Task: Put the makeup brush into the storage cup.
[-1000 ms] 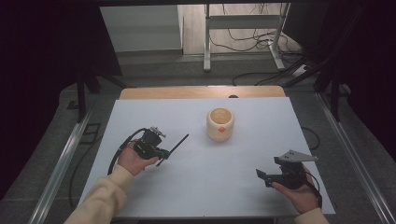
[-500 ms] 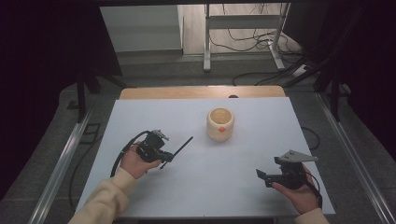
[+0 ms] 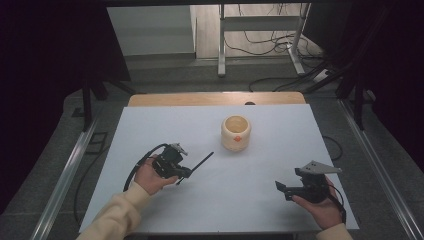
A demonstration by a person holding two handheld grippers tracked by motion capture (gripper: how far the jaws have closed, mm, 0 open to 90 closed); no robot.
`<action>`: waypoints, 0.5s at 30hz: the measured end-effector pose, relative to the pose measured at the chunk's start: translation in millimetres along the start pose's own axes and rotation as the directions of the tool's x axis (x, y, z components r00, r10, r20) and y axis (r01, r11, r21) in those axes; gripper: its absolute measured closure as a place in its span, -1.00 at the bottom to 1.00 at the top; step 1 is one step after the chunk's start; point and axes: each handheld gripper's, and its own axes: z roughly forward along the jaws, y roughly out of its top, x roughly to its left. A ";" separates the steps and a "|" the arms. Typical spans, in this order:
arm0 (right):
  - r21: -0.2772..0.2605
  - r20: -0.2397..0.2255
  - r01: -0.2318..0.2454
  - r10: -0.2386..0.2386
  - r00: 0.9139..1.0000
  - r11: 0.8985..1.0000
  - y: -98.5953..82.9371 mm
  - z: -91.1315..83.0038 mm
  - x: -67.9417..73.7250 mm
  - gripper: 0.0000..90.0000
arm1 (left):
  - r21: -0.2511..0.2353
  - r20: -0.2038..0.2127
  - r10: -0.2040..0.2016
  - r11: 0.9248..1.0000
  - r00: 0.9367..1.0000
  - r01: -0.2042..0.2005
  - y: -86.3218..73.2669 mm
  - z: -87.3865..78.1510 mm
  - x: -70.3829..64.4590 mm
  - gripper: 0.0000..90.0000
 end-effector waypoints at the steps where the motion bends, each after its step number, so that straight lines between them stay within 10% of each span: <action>1: 0.000 0.000 0.000 0.000 1.000 1.000 0.0 0.1 0.1 -0.73 | 0.001 0.001 0.003 1.000 1.000 -0.003 0.0 0.2 -0.8 0.87; 15: 0.007 -0.007 0.033 -0.033 0.999 0.999 2.7 4.0 6.6 -0.73 | -0.009 0.016 0.047 0.999 0.999 -0.047 3.0 -2.2 -17.5 0.87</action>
